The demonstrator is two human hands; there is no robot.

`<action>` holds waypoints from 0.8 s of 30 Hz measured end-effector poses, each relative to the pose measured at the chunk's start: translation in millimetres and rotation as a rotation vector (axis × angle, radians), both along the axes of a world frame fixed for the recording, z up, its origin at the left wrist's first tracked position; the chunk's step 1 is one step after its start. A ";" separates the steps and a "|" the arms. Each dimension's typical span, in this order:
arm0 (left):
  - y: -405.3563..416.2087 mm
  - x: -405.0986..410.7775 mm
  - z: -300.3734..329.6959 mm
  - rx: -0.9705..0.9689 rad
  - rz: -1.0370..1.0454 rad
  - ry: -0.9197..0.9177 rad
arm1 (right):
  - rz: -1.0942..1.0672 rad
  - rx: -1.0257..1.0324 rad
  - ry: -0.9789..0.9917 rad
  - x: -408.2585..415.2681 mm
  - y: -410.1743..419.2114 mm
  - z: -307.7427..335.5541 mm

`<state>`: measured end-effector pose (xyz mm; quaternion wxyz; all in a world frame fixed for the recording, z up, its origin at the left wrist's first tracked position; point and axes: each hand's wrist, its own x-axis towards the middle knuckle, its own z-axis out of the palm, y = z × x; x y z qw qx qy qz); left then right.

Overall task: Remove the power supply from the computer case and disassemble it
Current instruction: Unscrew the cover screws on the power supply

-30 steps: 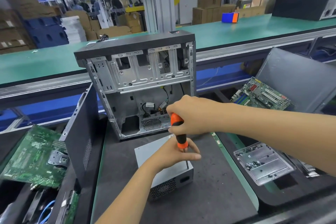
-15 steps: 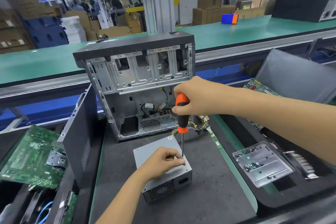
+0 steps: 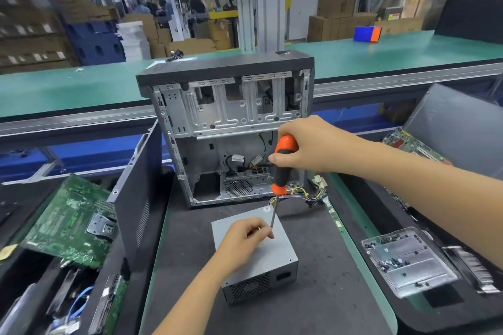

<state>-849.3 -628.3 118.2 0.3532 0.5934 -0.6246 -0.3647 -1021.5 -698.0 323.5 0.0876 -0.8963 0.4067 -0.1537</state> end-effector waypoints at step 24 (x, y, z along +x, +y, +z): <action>39.7 63.8 -21.6 0.390 0.370 -0.115 | -0.294 0.487 -0.343 8.1 -27.7 -154.7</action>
